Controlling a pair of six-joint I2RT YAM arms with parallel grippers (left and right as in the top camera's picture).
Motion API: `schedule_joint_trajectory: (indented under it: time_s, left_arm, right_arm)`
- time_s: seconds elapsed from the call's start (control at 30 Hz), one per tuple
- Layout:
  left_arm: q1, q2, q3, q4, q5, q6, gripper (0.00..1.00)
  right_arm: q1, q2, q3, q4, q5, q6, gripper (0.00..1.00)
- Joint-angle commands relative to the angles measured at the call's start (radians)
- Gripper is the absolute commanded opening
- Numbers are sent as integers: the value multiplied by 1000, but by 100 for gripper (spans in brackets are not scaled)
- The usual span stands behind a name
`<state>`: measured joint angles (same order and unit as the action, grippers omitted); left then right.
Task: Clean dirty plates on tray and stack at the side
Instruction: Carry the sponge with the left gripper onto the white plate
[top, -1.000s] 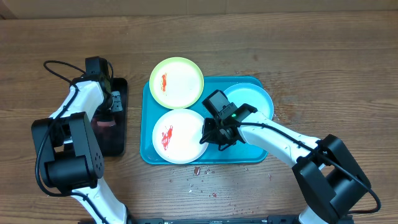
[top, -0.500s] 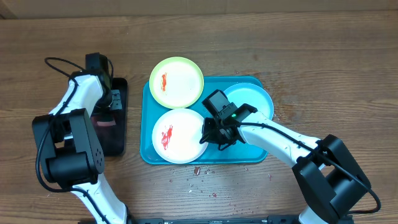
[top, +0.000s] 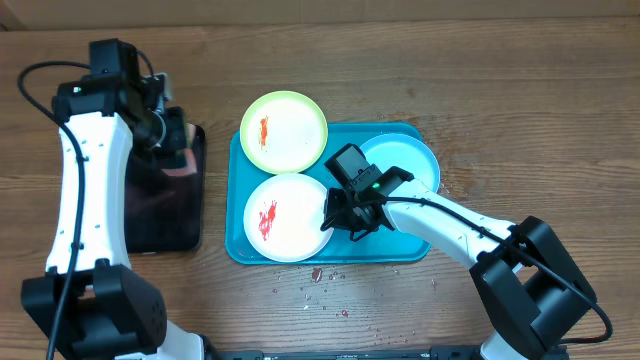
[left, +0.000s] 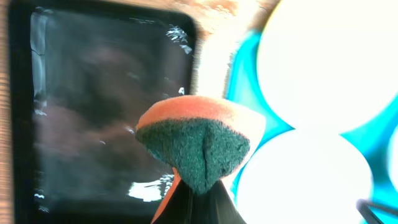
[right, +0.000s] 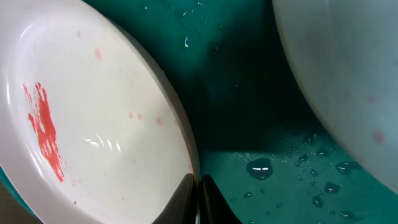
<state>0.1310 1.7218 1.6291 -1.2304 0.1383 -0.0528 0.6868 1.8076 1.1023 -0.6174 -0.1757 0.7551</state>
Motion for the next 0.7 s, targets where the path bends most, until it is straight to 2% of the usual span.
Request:
schedule_joint_trajectory:
  time_s: [0.0, 0.17, 0.3, 0.47, 0.6, 0.67]
  left_arm:
    - [-117, -11, 0, -68, 106, 5, 4]
    - [-251, -23, -101, -71, 106, -29, 4]
    - [-344, -80, -267, 37, 96, -102, 5]
    - [-399, -173, -452, 157, 2, -210, 4]
    - [-437, -184, -566, 317, -30, -260, 4]
    - [-464, -179, -616, 400, -101, -298, 4]
  right_arm:
    - [-8, 3, -2, 11, 5, 1, 5]
    - [-10, 3, -2, 11, 2, 0, 5]
    - [-10, 3, -2, 10, 2, 0, 5]
    - [-10, 3, -2, 10, 1, 0, 5]
    - [-10, 3, -2, 22, -9, 1, 5]
    - [-10, 3, -2, 23, -10, 1, 5]
